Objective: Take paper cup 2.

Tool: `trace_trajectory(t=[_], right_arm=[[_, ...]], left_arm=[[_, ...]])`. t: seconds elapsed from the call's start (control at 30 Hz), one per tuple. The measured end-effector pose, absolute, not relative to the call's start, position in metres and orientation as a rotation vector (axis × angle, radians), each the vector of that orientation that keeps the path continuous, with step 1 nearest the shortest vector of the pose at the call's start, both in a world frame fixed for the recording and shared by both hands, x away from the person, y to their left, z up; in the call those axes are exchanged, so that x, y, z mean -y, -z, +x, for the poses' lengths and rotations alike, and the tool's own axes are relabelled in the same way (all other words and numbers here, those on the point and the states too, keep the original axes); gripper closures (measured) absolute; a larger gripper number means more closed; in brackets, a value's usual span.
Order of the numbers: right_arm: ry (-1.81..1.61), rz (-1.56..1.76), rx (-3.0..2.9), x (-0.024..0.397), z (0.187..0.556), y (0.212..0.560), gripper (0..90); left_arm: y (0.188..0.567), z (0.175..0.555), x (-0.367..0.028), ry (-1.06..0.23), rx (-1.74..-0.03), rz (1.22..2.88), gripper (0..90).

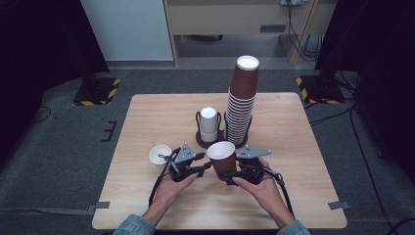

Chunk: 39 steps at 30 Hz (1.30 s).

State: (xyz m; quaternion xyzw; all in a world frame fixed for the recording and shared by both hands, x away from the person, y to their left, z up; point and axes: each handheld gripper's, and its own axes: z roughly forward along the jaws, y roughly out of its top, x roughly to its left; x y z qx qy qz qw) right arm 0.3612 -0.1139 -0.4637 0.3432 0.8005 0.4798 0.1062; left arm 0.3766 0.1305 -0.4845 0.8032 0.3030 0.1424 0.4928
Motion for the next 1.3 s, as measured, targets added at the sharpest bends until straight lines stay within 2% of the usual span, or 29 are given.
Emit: trace_trajectory(t=[0.53, 1.3], right_arm=[[-1.39, 1.02, -2.385, 0.105, 0.363, 0.469, 14.4], [-1.378, 1.059, -2.379, 0.098, 0.371, 0.47, 11.7]], left_arm=[[0.475, 0.375, -0.137, -0.353, -0.748, 1.876, 52.1], [0.477, 0.373, -0.135, -0.359, -0.742, 1.904, 51.9]])
